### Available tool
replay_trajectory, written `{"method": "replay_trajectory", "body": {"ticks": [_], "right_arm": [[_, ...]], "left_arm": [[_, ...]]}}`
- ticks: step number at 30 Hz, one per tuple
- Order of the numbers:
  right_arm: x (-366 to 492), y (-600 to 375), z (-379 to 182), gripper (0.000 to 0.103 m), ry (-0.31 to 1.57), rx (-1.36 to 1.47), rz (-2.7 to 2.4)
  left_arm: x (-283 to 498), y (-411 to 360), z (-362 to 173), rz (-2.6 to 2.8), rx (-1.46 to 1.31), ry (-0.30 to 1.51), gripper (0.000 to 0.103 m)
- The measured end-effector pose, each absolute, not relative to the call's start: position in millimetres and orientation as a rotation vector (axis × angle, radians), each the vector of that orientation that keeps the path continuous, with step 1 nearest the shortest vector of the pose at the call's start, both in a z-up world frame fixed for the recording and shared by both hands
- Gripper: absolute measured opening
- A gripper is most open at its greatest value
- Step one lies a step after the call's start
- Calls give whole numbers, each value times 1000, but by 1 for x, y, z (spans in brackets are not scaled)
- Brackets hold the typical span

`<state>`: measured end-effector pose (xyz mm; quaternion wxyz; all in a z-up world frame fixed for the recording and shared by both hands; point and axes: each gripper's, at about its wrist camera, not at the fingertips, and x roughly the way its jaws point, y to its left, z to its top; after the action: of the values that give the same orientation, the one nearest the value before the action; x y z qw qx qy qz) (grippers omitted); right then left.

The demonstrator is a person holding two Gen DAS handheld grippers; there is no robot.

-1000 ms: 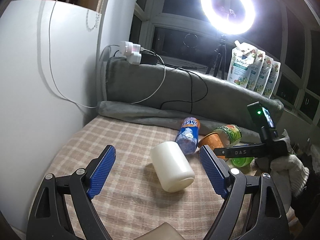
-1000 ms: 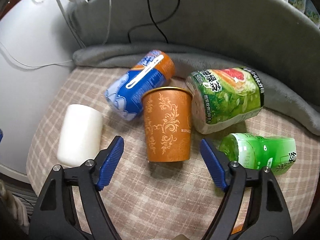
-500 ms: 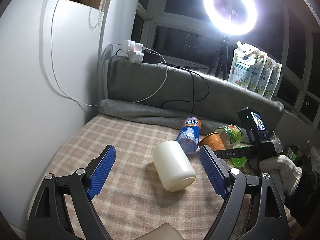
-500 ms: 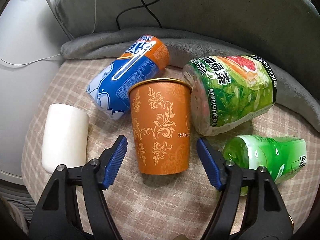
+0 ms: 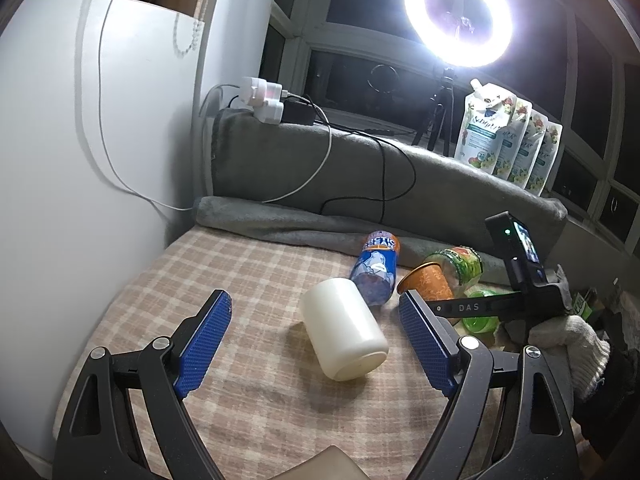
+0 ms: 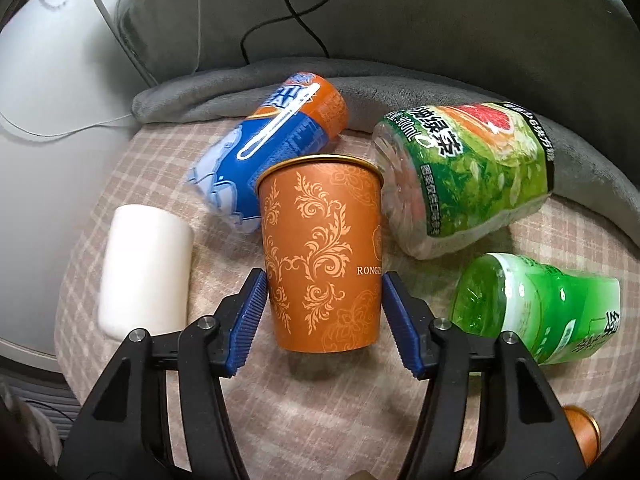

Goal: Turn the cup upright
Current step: 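Close the right gripper around the orange cup and lift it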

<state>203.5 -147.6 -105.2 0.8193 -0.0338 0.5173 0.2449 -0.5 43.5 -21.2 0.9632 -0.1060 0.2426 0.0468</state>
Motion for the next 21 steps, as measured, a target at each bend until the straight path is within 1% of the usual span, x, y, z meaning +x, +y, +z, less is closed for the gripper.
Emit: {"method": "replay_trajectory", "body": {"ticks": [11, 21], "right_arm": [[150, -173, -84, 61, 1063, 9, 574], [107, -201, -100, 61, 1109, 168, 564]], "left_arm": [[5, 32, -28, 44, -225, 536, 86], [12, 19, -38, -37, -261, 601, 86]]}}
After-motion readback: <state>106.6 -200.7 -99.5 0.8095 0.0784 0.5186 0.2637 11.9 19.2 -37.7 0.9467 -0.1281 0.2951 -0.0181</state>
